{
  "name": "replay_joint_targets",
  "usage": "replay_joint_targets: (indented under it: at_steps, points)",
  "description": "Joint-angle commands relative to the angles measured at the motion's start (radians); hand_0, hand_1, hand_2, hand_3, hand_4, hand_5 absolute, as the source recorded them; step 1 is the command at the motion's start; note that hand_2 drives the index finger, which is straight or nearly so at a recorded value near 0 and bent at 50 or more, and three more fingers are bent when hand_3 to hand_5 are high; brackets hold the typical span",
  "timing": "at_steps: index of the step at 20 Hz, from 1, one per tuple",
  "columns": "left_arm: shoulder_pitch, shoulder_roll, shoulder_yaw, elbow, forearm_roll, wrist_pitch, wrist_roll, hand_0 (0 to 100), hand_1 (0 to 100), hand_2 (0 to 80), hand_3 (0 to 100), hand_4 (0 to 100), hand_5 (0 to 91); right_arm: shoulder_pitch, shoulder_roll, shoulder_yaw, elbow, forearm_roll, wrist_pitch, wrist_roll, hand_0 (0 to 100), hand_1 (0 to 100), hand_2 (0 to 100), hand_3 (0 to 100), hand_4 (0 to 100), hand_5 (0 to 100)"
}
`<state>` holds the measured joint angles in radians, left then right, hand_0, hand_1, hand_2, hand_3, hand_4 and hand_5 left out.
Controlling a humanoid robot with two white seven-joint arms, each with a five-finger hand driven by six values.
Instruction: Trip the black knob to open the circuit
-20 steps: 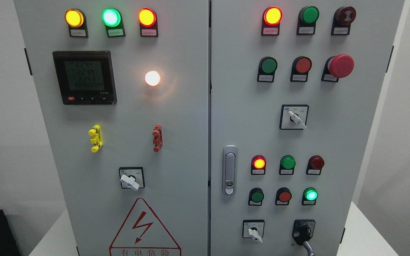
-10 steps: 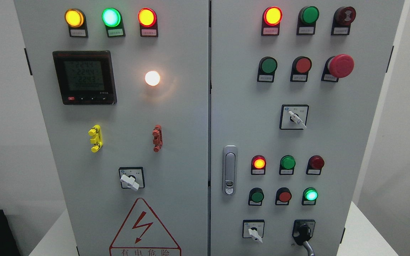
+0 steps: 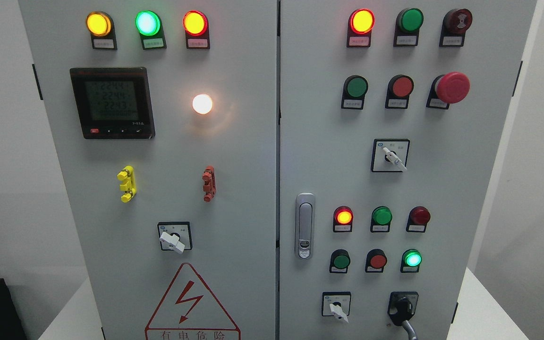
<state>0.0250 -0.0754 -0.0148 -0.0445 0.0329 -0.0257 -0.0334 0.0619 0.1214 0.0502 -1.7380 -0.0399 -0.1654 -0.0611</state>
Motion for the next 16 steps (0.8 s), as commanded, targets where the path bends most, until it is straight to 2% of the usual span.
replay_joint_targets:
  at_steps: [1,16]
  points:
    - [-0.002,0.0,0.003,0.0,0.001,-0.003,0.0,12,39,0.0,0,0,0.0,-0.016,0.009,0.026,-0.032,0.005,-0.017,0.027,0,0,5,100,100,100]
    - [-0.002,0.0,0.003,0.0,0.002,-0.002,0.0,12,39,0.0,0,0,0.0,-0.011,0.009,0.016,-0.031,0.005,-0.016,0.027,0,0,5,100,100,100]
